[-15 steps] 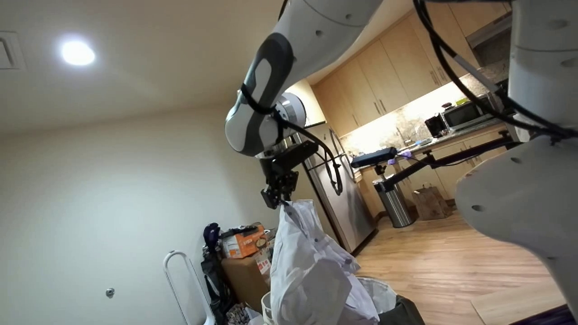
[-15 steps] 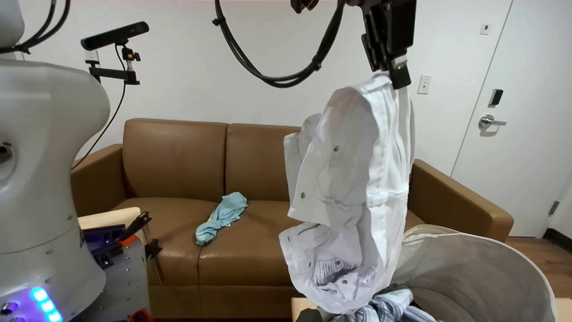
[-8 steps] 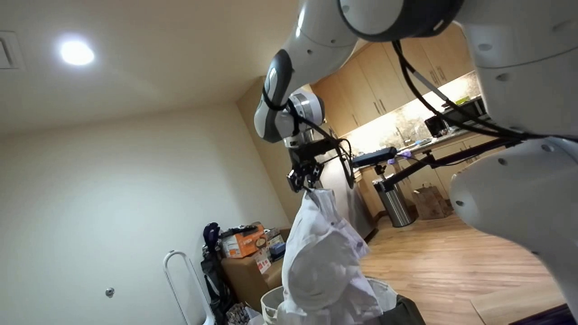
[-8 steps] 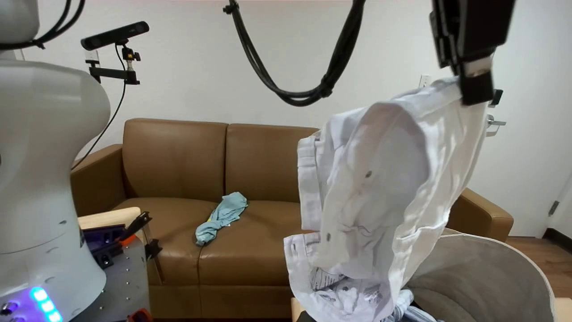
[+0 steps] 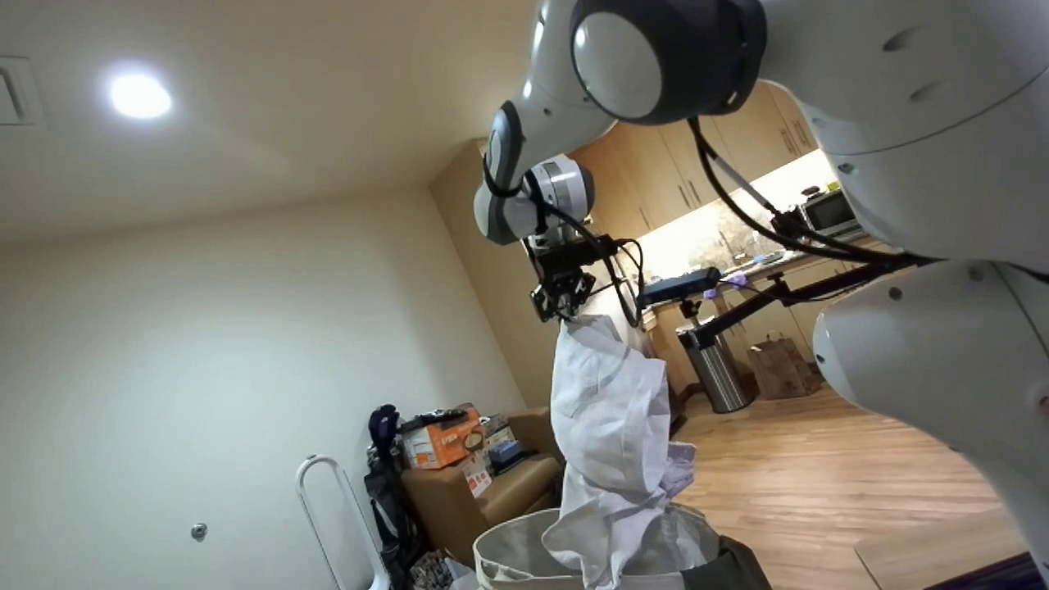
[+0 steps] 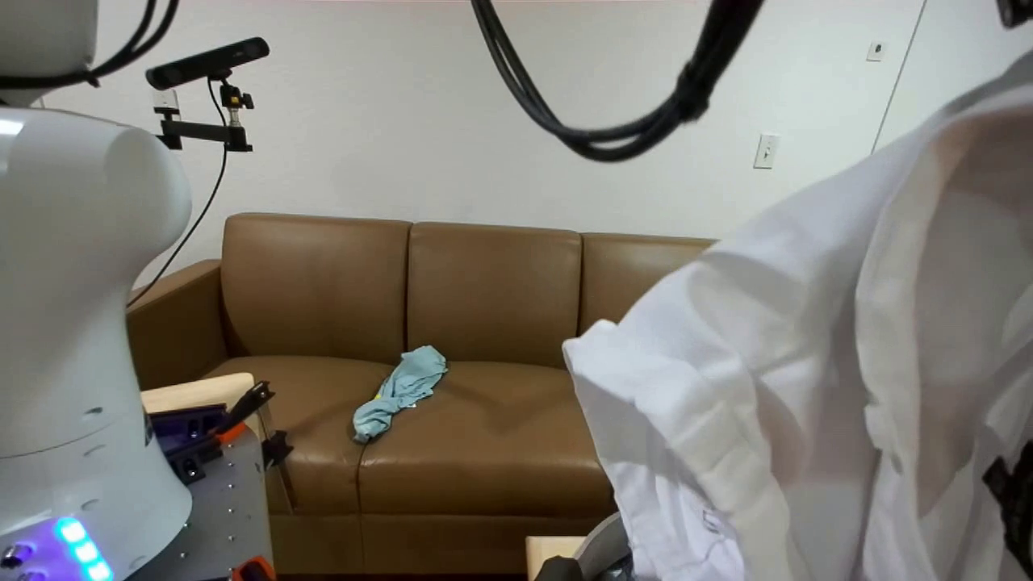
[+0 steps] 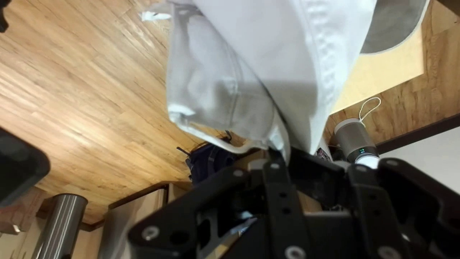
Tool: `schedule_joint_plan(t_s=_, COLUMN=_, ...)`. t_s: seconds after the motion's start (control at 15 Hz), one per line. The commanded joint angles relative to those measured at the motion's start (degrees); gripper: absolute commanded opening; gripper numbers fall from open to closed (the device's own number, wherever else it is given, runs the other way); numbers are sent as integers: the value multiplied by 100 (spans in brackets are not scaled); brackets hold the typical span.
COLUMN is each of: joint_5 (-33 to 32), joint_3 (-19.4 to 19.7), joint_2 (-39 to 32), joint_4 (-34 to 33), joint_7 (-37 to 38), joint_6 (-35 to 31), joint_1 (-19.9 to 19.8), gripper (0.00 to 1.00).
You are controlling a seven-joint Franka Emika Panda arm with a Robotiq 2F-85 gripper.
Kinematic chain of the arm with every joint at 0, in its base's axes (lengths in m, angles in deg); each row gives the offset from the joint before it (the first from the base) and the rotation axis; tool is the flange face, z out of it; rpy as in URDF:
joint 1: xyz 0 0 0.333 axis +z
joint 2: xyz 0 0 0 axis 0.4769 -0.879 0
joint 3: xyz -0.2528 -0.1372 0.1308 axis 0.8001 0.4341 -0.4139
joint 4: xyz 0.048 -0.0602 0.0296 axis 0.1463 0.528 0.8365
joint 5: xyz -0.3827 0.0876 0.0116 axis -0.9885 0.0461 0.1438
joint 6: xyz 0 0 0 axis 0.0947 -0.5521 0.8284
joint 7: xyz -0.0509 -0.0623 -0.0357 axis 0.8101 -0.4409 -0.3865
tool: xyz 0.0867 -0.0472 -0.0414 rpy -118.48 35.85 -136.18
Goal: Move all the clothes from the couch and put them in the carrier bag
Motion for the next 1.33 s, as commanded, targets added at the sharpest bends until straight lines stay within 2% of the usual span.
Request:
schedule_joint_plan(t_s=0.0, joint_5=266, joint_3=-583, joint_2=-165, joint_4=555, joint_7=-8, joint_6=-627, joint_1=-191, gripper=4)
schedule_joint_plan(t_s=0.13, joint_5=275, joint_3=-743, joint_2=-112, joint_4=763, joint_7=44, joint_6=-878, joint_1=-203, gripper=4)
schedule_joint_plan(t_s=0.33, joint_5=383, joint_3=-794, joint_2=-24, joint_4=1237, joint_7=-119, joint_6=-906, joint_1=45, gripper=4)
schedule_joint_plan(t_s=0.47, joint_5=895, joint_3=-773, joint_2=212, joint_4=1557, joint_7=-383, joint_6=-983, joint_1=413, gripper=3)
schedule_joint_plan(t_s=0.53, joint_5=1156, joint_3=-880, joint_2=312, joint_4=1710, joint_7=-554, joint_6=-1127, joint_1=479, gripper=3)
schedule_joint_plan(t_s=0.6, joint_5=1224, joint_3=-1090, joint_2=259, joint_4=1881, joint_7=-560, joint_6=-1224, joint_1=406, gripper=3)
schedule_joint_plan(t_s=0.67, joint_5=1037, joint_3=-1063, joint_2=106, joint_4=1568, joint_7=-360, joint_6=-863, joint_1=193, gripper=4)
schedule_joint_plan(t_s=0.8, joint_5=1129, joint_3=-1244, joint_2=162, joint_4=1816, joint_7=-377, joint_6=-1052, joint_1=244, gripper=4)
schedule_joint_plan(t_s=0.93, joint_5=1138, joint_3=-1263, joint_2=164, joint_4=1853, joint_7=-377, joint_6=-1083, joint_1=246, gripper=4)
schedule_joint_plan(t_s=1.0, joint_5=1306, joint_3=-1184, joint_2=214, joint_4=1856, joint_7=-496, joint_6=-1151, joint_1=407, gripper=3)
schedule_joint_plan(t_s=1.07, joint_5=1324, joint_3=-1205, joint_2=526, joint_4=1668, joint_7=-534, joint_6=-861, joint_1=353, gripper=4)
schedule_joint_plan(t_s=1.13, joint_5=1284, joint_3=-1377, joint_2=844, joint_4=1462, joint_7=-396, joint_6=-626, joint_1=83, gripper=4)
schedule_joint_plan(t_s=1.27, joint_5=1033, joint_3=-2103, joint_2=1319, joint_4=1192, joint_7=4, joint_6=-605, joint_1=-797, gripper=4)
